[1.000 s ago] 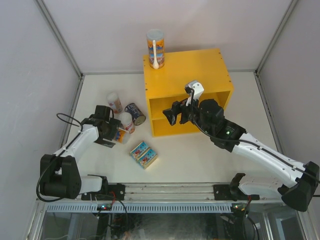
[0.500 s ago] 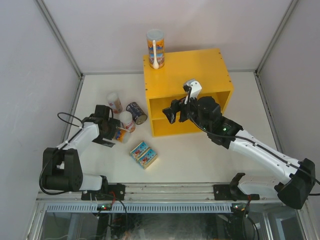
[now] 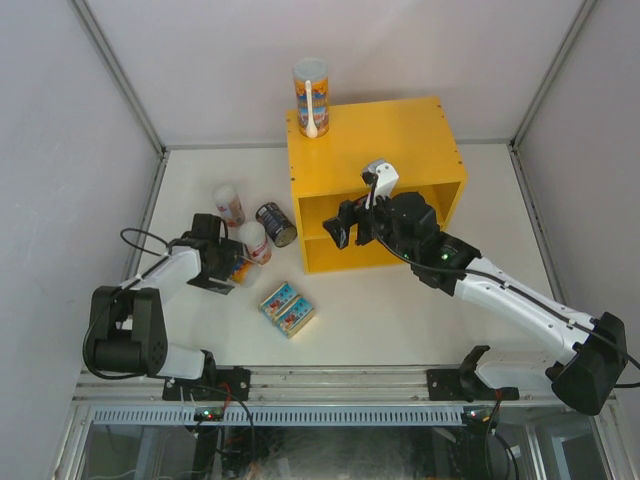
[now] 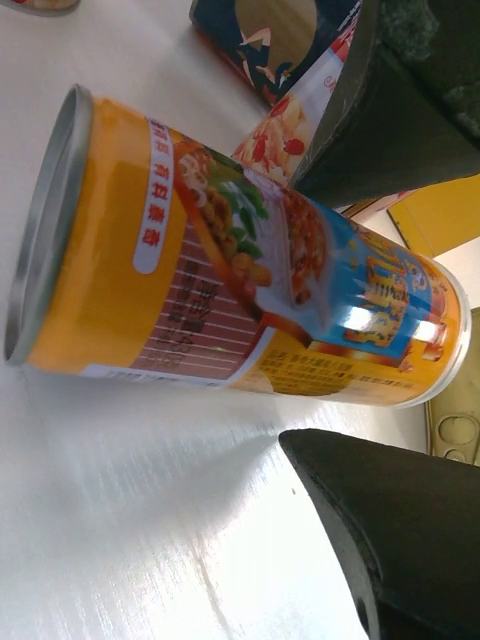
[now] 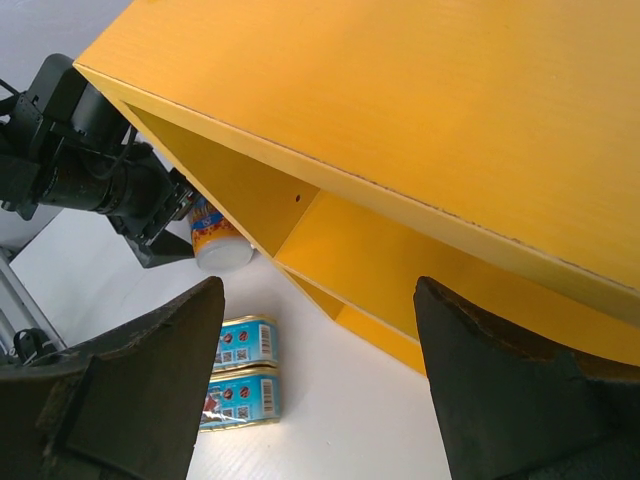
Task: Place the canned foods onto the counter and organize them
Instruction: Pick up the canned food from the center of the board.
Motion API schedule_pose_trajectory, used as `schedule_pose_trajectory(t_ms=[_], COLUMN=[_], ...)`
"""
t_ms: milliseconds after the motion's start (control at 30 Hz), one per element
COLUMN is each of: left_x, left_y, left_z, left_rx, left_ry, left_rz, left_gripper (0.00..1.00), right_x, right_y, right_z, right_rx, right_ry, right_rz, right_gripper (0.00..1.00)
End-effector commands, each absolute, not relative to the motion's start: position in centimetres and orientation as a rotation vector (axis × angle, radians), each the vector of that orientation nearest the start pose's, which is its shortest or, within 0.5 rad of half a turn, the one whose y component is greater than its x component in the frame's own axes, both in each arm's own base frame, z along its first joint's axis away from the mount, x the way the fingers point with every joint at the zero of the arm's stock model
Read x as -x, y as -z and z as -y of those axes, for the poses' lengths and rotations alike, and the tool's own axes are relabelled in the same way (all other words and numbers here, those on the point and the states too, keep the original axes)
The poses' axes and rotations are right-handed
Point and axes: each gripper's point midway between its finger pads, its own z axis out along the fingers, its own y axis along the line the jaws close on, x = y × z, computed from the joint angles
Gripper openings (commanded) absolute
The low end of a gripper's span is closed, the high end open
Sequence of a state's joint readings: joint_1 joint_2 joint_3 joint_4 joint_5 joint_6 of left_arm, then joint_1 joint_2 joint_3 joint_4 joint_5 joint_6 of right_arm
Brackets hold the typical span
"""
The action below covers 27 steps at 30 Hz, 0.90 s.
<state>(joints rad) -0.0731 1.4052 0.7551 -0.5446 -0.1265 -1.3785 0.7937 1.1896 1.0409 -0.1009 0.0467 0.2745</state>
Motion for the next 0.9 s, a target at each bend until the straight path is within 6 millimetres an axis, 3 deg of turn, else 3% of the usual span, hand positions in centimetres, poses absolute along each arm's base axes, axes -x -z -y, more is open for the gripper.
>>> schedule_pose_trajectory(t_ms=[0,100,167,367,400,867], left_x=[-28.3,-28.1,-28.0,-27.7,-27.6,-28.3], left_y=[-2.1,-1.8,-1.8,-2.4,-2.5,-7.1], left_z=[3.9,4.1,4.2,4.2,4.2,5.8], left_rx=[1.736,1.736,1.726,1.682,1.673,1.566], left_ry=[0.208,0.233,0.251,0.287,0.292,0.545], left_rz=[-2.185,-2.183,-2.179,-2.168,-2.168,-2.082], left_gripper=[0.89,0.80,0.69,0.06,0.01,0.00], right_x=[-28.3,-28.3,-28.1,-27.7,-27.6,-25.5], right_y=[-30.4,-30.5,-30.6,-31.0,-31.1,-32.4], right_z=[-29.4,-29.3,-29.3,-29.5,-29.6,-30.7], right_rx=[0.425,0.422,0.422,0.425,0.426,0.454], right_ry=[-0.744,-0.745,-0.749,-0.757,-0.758,-0.774], right_rz=[-1.771,-1.770,-1.769,-1.756,-1.755,-1.728], right_gripper=[0.76,0.76,0.76,0.76,0.76,0.76])
